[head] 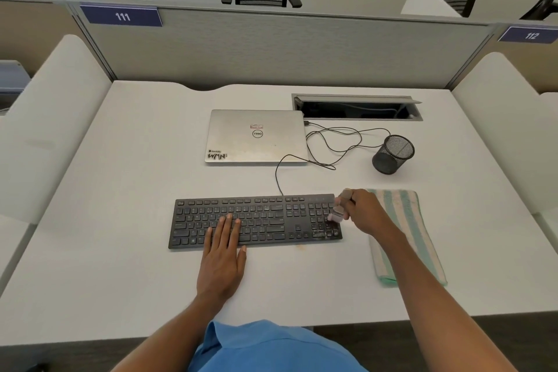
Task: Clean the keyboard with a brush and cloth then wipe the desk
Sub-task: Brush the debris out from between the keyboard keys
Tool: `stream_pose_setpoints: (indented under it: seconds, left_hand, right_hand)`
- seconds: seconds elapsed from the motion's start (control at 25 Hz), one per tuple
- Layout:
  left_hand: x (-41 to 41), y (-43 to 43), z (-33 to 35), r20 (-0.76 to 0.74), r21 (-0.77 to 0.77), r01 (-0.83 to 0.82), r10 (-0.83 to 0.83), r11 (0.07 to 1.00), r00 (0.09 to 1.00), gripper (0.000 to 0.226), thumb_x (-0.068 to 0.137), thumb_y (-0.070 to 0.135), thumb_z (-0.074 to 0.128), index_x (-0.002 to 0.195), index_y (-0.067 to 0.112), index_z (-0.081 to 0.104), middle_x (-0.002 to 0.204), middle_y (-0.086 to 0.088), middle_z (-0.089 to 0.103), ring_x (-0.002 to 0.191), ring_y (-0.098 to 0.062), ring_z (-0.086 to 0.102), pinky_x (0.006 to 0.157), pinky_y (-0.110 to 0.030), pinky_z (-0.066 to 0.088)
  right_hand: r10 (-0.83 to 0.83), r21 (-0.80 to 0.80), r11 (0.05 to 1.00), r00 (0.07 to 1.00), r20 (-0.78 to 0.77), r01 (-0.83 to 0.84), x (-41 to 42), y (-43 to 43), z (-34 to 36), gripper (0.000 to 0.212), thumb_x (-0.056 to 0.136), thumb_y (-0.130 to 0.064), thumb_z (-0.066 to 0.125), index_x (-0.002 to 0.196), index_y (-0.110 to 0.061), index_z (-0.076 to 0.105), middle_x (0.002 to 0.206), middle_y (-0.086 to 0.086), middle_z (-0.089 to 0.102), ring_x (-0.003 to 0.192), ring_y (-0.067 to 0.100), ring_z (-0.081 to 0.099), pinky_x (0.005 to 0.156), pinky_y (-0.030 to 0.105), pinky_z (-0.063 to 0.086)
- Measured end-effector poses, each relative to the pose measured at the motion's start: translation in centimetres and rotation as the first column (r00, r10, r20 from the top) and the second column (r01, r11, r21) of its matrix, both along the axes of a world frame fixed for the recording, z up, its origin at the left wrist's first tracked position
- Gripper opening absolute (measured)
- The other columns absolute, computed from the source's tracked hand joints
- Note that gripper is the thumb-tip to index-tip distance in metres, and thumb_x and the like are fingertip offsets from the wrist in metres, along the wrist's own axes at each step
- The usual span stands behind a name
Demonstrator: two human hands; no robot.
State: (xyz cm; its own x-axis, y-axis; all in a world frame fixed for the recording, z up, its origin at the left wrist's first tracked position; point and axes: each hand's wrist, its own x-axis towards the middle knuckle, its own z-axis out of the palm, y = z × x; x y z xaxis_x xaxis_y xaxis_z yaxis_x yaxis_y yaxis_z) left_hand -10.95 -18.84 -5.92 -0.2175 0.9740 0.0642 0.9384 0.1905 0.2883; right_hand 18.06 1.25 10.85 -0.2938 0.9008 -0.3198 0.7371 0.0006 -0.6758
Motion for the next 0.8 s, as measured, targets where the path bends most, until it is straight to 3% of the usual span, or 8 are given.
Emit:
stream_pose_setpoints:
  seconds: [0.12,0.32,0.48,0.8]
  left_hand:
    - [0.0,0.0,0.1,-0.006,-0.011,-0.004,0.004,1.000,1.000,0.067,0.108,0.038,0.031,0.169,0.016,0.014,0.178,-0.004,0.009,0.164,-0.020,0.002,0.131,-0.050,0.008]
    - [0.2,0.0,0.1,0.005,-0.008,-0.010,0.011,1.000,1.000,0.067,0.108,0.038,0.031,0.169,0.015,0.015,0.178,-0.003,0.008,0.164,-0.020,0.002,0.131,-0.051,0.008]
    - [0.2,0.2,0.2,0.003,-0.010,-0.010,0.010,1.000,1.000,0.068,0.107,0.038,0.030,0.169,0.014,0.017,0.178,-0.004,0.010,0.164,-0.021,0.004,0.131,-0.051,0.009]
    - [0.1,0.1,0.0,-0.002,-0.011,-0.008,0.008,1.000,1.000,0.068,0.108,0.039,0.029,0.169,0.014,0.016,0.178,-0.004,0.009,0.164,-0.020,0.003,0.131,-0.053,0.010]
  right_hand:
    - [0.054,-0.015,0.998,0.998,0.018,-0.054,0.2,0.0,-1.2,0.026,0.101,-0.019,0.054,0.084,-0.008,0.070,0.060,0.004,0.069,0.048,-0.005,0.055,0.060,0.022,0.041]
    - [-0.163,0.079,0.983,0.987,-0.004,0.163,1.9,0.2,-2.5,0.035,0.101,-0.021,0.055,0.071,-0.012,0.068,0.059,-0.002,0.068,0.051,-0.005,0.058,0.063,0.025,0.042]
    - [-0.329,0.128,0.929,0.932,-0.150,0.348,0.7,-0.8,-3.0,0.030,0.103,-0.020,0.049,0.085,-0.006,0.069,0.065,0.005,0.071,0.058,0.013,0.060,0.069,0.035,0.052]
    - [-0.248,0.170,0.953,0.968,-0.051,0.253,0.9,-1.3,-3.1,0.041,0.104,-0.016,0.045,0.075,0.006,0.063,0.064,0.012,0.069,0.079,0.029,0.069,0.076,0.041,0.053]
